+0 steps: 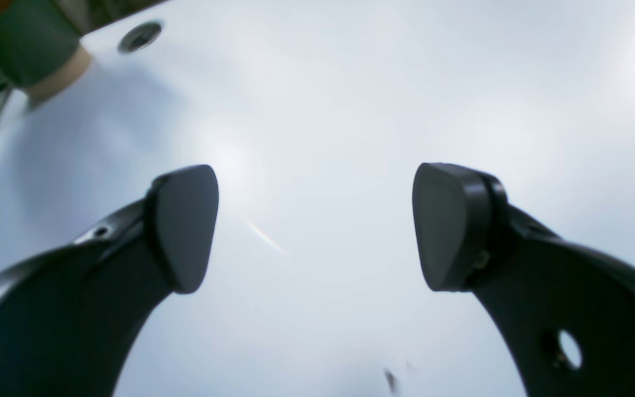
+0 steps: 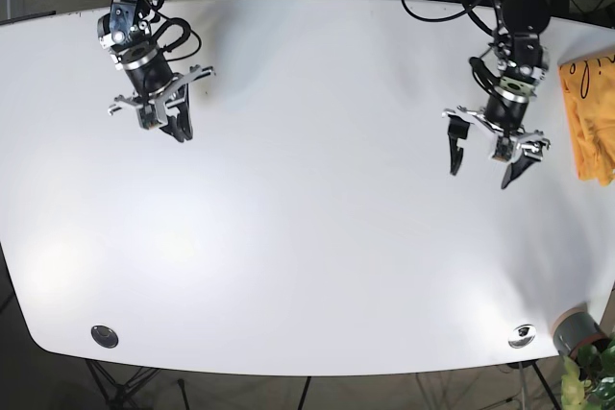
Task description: Fold the T-shirt properly
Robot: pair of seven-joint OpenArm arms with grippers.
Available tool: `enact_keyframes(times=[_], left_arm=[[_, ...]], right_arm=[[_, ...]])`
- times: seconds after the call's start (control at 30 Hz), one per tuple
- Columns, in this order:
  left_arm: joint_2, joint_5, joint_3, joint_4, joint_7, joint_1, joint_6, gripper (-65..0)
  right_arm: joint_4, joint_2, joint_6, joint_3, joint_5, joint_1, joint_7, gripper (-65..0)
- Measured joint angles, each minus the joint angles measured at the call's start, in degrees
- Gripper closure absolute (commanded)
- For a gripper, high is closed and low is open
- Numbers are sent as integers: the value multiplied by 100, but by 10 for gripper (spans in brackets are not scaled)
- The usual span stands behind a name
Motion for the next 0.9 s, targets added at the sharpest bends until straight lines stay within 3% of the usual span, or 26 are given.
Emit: enact_keyframes(times=[0.1, 0.2, 0.33, 0.43, 0.67, 0.9], left_arm=[[520, 444, -44, 304, -125, 468, 170, -511], [997, 739, 15, 763, -254, 1152, 68, -511], [1447, 761, 188, 1261, -269, 2057, 129, -511], [1646, 754, 232, 1550, -205, 2702, 129, -510], [2140, 695, 518, 2015, -302, 4070, 118, -507], [2277, 671, 544, 1884, -286, 4826, 195, -400]], right_arm=[[-31, 98, -247, 35, -52, -358, 243, -51], [-2, 111, -225, 42, -7, -778, 619, -51], [4, 63, -205, -11, 125, -1351, 831, -51], [7, 116, -219, 0, 848, -1803, 992, -51], [11, 525, -245, -37, 1777, -2780, 1032, -51], [11, 525, -225, -55, 1869, -3381, 1023, -49]])
